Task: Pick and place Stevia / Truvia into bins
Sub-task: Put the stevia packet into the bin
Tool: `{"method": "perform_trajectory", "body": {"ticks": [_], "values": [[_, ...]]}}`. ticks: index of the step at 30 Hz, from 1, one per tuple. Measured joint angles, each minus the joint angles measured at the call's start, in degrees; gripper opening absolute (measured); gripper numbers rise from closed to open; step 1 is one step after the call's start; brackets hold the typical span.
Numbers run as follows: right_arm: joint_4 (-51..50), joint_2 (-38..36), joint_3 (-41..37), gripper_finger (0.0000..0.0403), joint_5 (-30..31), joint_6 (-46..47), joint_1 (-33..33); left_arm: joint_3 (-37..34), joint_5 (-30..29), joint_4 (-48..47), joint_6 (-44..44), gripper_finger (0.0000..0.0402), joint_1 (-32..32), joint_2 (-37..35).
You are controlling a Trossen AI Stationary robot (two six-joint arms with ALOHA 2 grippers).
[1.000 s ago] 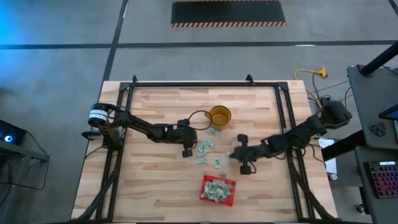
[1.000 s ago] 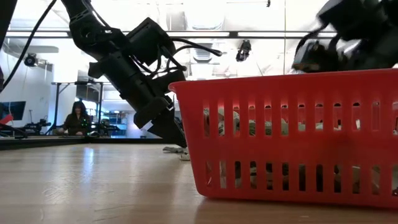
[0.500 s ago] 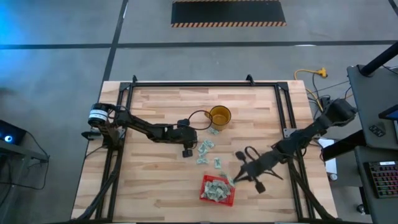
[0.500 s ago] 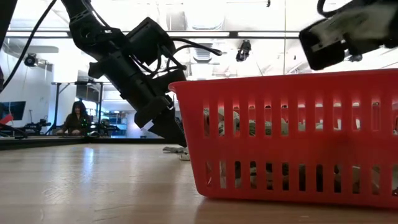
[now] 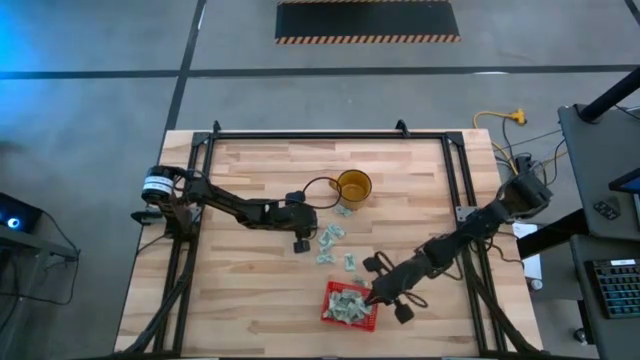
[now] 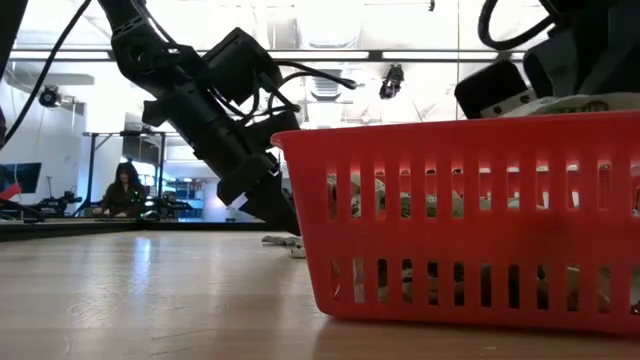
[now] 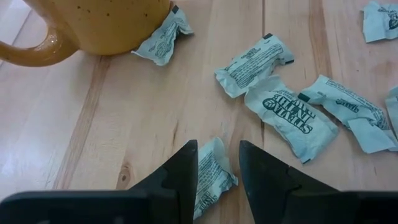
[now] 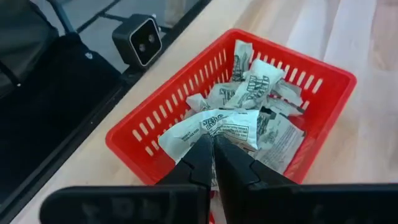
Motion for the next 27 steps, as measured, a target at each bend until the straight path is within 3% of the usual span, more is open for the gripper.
{"method": "perform_trajectory", "body": {"ticks": [4, 11, 15, 20, 27], "values": [[-2.18, -0.1, 1.57, 0.0028, 0.01, 0.25, 0.0, -0.03, 0.0, 0.01, 0.01, 0.0101, 0.0, -0.01], [-3.39, -1.2, 1.51, 0.0095, 0.46, 0.44, 0.0, -0.03, 0.01, -0.05, 0.04, 0.0101, 0.0, -0.01], [-10.28, -3.12, 2.21, 0.0123, 2.53, -0.27, 0.02, -0.01, -0.9, -2.35, -0.04, 0.0101, 0.0, 0.0], [-19.08, -7.62, 2.64, 0.0134, 8.29, 2.7, 0.02, 0.04, -2.59, -5.08, -1.5, 0.0101, -0.04, 0.0], [-19.94, -12.59, 0.73, 0.0125, 8.64, 3.56, 0.44, -0.14, -2.26, -5.3, -1.56, 0.0081, -0.04, -0.02]]}}
